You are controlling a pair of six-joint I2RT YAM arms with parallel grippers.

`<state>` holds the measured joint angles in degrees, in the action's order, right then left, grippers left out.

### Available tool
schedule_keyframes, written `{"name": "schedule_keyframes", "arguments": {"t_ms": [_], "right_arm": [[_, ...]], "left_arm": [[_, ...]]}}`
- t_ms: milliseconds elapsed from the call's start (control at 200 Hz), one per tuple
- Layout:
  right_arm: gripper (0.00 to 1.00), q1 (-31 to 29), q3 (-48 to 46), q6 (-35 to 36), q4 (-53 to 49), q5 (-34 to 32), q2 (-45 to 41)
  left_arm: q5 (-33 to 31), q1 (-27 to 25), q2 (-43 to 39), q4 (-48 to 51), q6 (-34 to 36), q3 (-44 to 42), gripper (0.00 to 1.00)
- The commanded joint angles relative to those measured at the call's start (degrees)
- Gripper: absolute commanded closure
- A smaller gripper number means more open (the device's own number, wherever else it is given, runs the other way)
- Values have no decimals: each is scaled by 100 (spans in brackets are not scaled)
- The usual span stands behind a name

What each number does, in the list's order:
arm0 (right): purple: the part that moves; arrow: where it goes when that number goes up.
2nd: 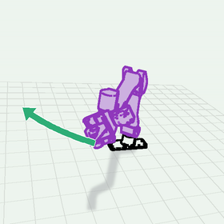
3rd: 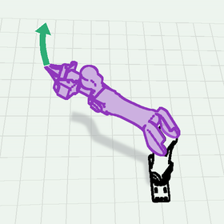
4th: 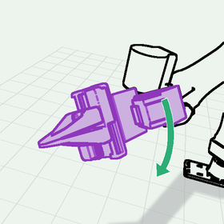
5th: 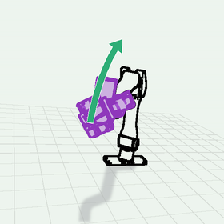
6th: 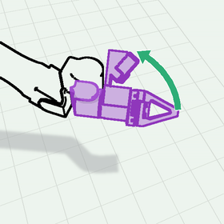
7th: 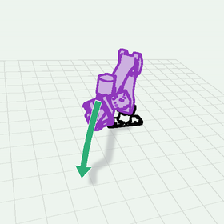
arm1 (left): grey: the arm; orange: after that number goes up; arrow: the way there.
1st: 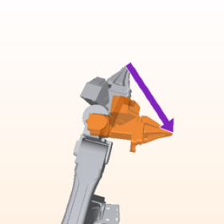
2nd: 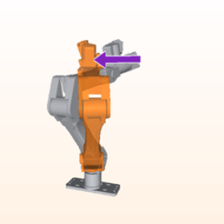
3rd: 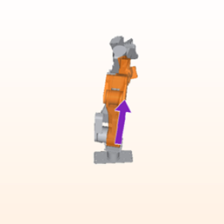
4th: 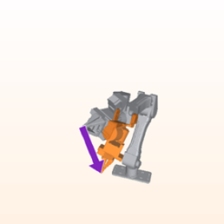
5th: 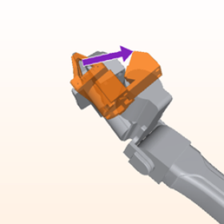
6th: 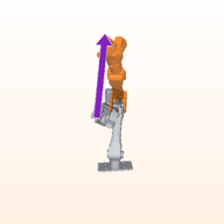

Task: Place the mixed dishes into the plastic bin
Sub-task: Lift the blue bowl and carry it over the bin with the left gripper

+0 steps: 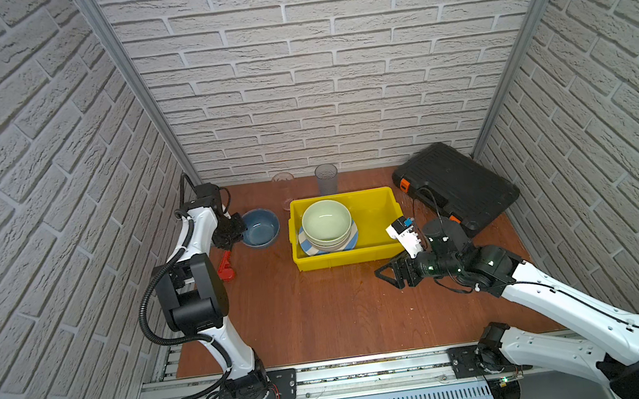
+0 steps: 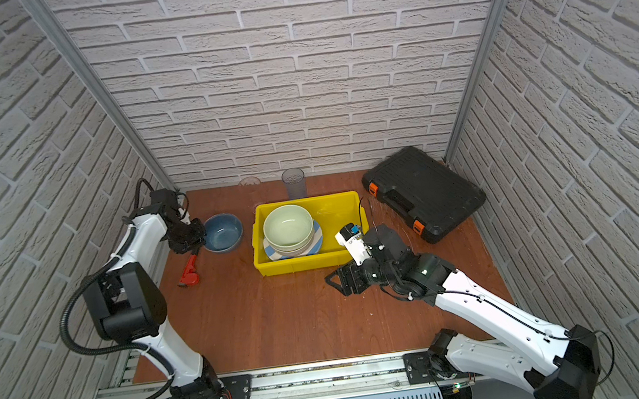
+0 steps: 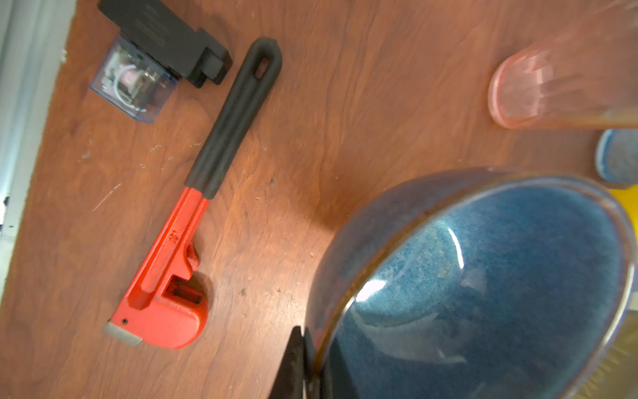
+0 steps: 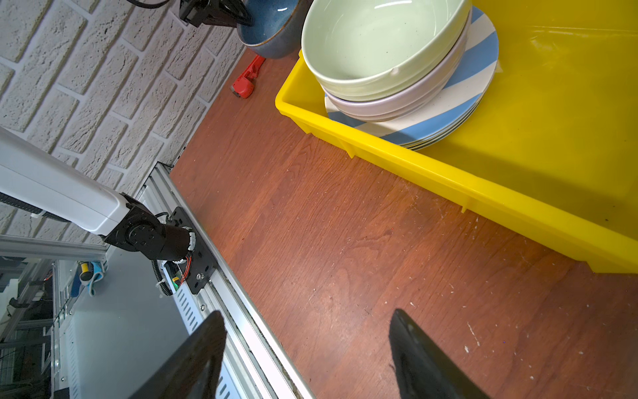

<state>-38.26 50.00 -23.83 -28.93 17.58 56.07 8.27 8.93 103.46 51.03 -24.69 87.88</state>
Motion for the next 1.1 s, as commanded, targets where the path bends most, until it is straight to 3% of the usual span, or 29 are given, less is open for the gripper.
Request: {"name": "schedule_keyframes", "arguments": {"t_ms": [0, 280, 520, 1095], "right_arm": [[24, -50, -33, -64, 154, -83, -105], [25, -50, -34, -127, 297, -49, -19], [25, -51, -42, -172, 415, -2, 67], [25, -59, -111, -234, 392, -65, -59]], "left_arm": [[292, 46, -454, 92, 15, 362, 100], [1047, 39, -710, 748, 186, 978, 100], [1326, -36, -938, 1266, 245, 1527, 100], [1204, -1344, -921, 1779, 159, 2556, 100]]}}
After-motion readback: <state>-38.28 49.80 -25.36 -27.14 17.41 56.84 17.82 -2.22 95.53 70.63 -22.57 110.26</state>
